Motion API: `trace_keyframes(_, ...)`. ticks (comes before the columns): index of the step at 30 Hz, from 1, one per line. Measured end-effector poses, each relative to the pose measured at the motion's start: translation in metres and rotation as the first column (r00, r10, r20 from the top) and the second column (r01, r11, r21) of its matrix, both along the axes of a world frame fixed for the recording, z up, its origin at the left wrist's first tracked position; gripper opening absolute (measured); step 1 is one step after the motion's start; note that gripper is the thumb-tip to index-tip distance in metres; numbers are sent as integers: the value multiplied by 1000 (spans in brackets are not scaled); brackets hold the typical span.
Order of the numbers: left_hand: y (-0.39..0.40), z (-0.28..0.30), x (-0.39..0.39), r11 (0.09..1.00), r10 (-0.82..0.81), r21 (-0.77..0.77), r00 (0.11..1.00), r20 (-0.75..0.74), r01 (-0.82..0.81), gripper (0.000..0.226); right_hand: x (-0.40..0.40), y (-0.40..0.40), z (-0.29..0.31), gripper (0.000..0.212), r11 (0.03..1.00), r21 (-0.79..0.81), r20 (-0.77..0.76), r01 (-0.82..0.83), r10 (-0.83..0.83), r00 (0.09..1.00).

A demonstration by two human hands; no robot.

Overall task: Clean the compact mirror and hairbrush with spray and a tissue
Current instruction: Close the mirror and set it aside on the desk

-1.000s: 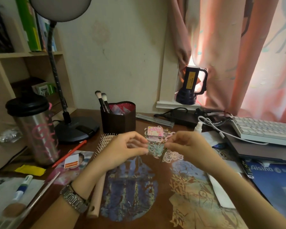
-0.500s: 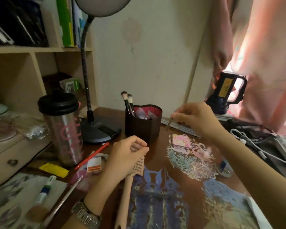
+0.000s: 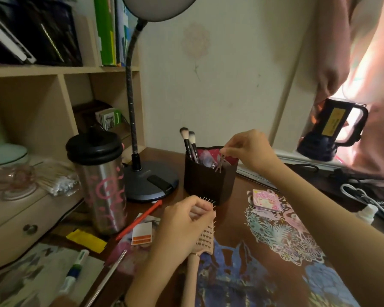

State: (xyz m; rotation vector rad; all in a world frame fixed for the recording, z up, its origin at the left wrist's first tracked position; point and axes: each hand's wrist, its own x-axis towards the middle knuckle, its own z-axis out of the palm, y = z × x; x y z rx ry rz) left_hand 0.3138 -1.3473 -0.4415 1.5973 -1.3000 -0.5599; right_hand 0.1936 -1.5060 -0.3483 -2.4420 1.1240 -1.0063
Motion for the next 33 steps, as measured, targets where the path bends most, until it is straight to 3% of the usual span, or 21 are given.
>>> trace_keyframes(10,-1,-1,0,1000,-18,-13,1000,3,18,12,10,-5,-19,15,995,94,-129,-34,46,991)
trace_keyframes(33,3,5,1,999,-32,27,999,-19,33,9,5,-6,-27,19,983,179,-124,-47,70,990)
